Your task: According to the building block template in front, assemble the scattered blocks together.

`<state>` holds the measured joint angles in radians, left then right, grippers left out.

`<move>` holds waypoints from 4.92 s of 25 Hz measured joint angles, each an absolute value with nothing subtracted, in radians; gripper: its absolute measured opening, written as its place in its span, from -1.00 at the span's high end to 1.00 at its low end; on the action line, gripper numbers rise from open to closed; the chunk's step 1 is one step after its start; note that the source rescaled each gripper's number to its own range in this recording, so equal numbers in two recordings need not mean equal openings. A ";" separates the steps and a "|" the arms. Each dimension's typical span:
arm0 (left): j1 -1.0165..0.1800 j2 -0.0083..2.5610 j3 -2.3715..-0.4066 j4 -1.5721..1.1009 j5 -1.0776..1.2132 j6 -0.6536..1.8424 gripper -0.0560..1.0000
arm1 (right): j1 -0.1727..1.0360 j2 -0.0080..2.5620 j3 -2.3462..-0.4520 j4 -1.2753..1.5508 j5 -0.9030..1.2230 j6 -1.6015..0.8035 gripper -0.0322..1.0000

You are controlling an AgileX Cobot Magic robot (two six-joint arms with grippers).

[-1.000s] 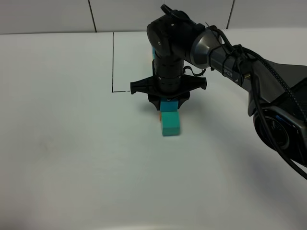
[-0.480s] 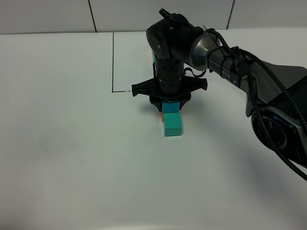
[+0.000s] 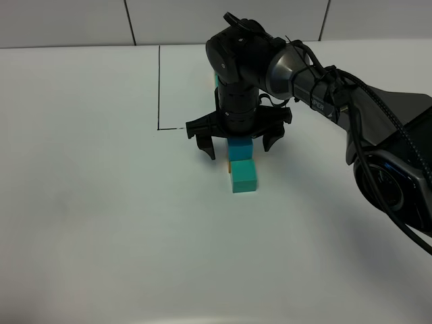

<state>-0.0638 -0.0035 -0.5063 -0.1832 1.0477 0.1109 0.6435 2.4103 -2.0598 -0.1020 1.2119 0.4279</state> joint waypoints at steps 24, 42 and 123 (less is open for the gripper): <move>-0.064 -0.004 -0.506 -0.183 1.048 0.111 -0.58 | 0.434 2.013 -1.850 -0.051 1.212 0.199 -1.00; -0.064 -0.004 -0.506 -0.183 1.048 0.111 -0.58 | 0.296 1.001 -0.922 -0.120 0.967 0.180 -0.99; -0.064 -0.004 -0.506 -0.183 1.048 0.111 -0.58 | 0.033 -0.008 -0.495 0.010 1.062 -0.029 -0.50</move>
